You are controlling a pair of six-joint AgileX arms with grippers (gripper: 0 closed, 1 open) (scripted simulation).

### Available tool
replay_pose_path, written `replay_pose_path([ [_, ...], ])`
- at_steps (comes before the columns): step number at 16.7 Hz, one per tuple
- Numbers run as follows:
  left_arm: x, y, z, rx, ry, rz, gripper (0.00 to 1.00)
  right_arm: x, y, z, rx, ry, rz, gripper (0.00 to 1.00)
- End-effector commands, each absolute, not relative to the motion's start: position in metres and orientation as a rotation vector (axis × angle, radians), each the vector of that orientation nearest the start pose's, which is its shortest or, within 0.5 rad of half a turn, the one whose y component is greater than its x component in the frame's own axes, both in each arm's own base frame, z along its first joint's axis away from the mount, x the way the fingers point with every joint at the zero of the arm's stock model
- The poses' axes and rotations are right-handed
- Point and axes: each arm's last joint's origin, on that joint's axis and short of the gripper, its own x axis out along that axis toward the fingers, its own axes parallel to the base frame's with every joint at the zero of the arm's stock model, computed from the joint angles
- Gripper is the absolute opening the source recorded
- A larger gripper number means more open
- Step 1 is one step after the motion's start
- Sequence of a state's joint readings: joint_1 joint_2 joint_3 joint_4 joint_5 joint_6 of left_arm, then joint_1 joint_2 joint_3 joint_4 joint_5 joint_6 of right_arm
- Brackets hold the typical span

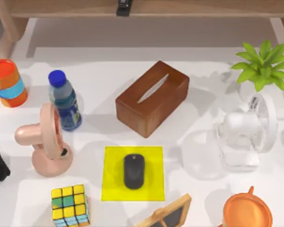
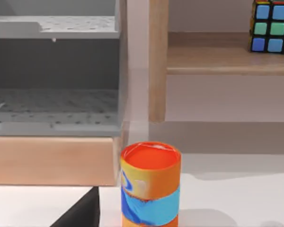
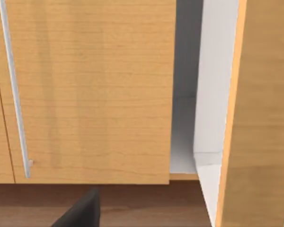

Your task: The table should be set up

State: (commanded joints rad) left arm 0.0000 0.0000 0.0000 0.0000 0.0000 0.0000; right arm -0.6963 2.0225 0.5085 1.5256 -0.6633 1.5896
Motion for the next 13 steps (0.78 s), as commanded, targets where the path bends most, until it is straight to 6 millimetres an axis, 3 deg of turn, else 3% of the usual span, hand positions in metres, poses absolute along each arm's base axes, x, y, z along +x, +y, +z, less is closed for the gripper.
replay_pose_path([
  [2, 0.1057, -0.0012, 0.16, 0.0, 0.0, 0.0, 1.0, 0.2481, -0.1801, 0.0961, 1.571, -0.008, -0.008, 1.0],
  [13, 0.1057, -0.0012, 0.16, 0.0, 0.0, 0.0, 1.0, 0.2481, -0.1801, 0.0961, 1.571, -0.008, -0.008, 0.17],
])
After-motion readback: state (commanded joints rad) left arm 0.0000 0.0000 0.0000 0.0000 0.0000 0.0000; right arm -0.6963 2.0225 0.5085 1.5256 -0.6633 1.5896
